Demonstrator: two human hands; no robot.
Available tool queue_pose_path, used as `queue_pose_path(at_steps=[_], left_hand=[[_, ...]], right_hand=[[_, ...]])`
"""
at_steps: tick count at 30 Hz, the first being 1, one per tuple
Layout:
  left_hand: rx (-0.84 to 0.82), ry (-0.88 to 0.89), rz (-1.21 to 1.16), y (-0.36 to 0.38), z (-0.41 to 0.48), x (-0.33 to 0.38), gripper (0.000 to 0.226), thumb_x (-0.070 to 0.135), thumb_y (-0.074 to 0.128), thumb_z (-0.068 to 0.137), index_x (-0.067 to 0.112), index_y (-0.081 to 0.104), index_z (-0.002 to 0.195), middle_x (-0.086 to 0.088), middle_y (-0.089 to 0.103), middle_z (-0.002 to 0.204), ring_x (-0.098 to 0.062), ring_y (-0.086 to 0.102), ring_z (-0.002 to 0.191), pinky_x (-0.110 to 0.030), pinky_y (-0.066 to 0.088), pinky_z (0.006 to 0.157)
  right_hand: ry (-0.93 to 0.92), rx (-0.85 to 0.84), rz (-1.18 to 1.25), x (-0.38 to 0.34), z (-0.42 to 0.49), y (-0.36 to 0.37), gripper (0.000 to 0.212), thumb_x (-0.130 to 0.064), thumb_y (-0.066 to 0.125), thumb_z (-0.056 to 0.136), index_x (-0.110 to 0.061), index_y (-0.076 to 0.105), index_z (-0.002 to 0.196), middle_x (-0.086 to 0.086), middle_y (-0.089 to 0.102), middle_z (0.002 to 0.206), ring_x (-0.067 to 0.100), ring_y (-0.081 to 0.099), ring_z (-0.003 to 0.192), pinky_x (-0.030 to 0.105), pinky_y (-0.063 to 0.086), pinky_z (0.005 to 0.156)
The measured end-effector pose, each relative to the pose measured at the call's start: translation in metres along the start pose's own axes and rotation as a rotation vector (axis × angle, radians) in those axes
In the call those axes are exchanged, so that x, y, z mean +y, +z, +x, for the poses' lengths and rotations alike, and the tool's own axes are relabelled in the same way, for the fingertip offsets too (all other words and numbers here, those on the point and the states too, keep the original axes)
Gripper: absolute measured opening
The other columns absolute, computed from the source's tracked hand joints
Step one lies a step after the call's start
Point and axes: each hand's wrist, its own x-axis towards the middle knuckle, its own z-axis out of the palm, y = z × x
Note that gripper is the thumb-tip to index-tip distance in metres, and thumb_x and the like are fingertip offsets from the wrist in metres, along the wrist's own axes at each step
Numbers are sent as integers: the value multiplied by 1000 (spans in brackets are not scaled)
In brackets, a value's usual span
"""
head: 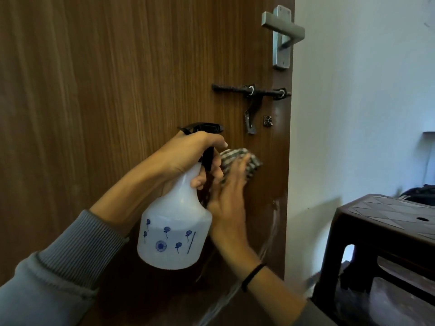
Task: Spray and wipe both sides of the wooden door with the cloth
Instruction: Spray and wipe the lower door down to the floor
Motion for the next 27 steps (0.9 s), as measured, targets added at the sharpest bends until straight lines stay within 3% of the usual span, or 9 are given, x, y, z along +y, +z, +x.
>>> queue_pose_path(at_steps=[2, 5, 8, 9, 12, 15, 19, 21, 27], left_hand=[[7, 10, 0, 2, -2, -2, 37, 22, 55, 98, 0, 58, 70, -23, 66, 74, -15, 40, 29, -27, 36, 41], [7, 14, -3, 0, -9, -6, 35, 22, 55, 99, 1, 59, 72, -22, 67, 75, -15, 42, 29, -29, 37, 42], [27, -5, 1, -9, -23, -11, 36, 23, 55, 98, 1, 59, 69, -24, 68, 76, -16, 42, 29, -25, 40, 41], [47, -11, -5, -13, -30, -13, 37, 24, 56, 98, 2, 58, 68, -24, 68, 77, -16, 42, 29, -24, 41, 41], [89, -21, -30, -30, -52, -19, 38, 24, 55, 98, 2, 58, 67, -24, 67, 75, -15, 41, 28, -23, 41, 40], [136, -26, -25, -43, -73, -20, 37, 23, 55, 98, 2, 59, 68, -24, 67, 74, -16, 40, 27, -24, 39, 40], [193, 6, 13, -61, -93, -21, 39, 22, 53, 99, -1, 58, 68, -28, 67, 74, -19, 37, 26, -27, 37, 40], [203, 23, 17, -70, -103, -23, 40, 21, 52, 99, -1, 58, 67, -28, 66, 73, -20, 38, 26, -25, 38, 37], [257, -60, 9, -111, -141, -39, 43, 30, 54, 97, 8, 60, 61, -25, 70, 77, -21, 41, 25, -28, 43, 41]], right_hand=[[-54, -58, 11, 7, -5, 2, 86, -73, 35, 95, -43, -17, 157, -22, -27, 163, 12, -17, 154, 45, 6, 127], [-58, -13, -13, 19, 2, -10, 67, -47, 34, 108, -56, -16, 152, -15, -10, 169, 14, 5, 156, 53, 20, 124], [107, 171, -33, 35, 17, -25, 66, -37, 34, 110, -39, -9, 160, -7, 11, 168, -3, 39, 137, 26, 40, 112], [170, 239, -27, 37, 21, -27, 66, -36, 35, 110, -34, -6, 161, -4, 15, 168, 3, 39, 140, 27, 37, 114], [198, 312, -40, 32, 24, -14, 63, -33, 33, 111, -27, -1, 163, -5, 3, 170, 13, 11, 155, 28, 14, 125], [-81, 227, -154, 6, 6, 24, 55, -29, 32, 111, -33, 5, 159, -5, -2, 170, 17, 1, 157, 37, 10, 126], [-605, -98, -309, -15, -22, 64, 61, -8, 43, 103, -16, 19, 159, 7, 15, 169, 24, 11, 157, 51, 8, 127], [-726, -192, -379, -10, -20, 64, 63, -7, 48, 101, -14, 23, 159, 5, 18, 168, 25, 14, 156, 55, 13, 125], [-486, 184, -268, -41, -7, 89, 50, -16, 39, 106, -6, 33, 155, 8, 21, 167, 23, 15, 156, 54, 14, 125]])
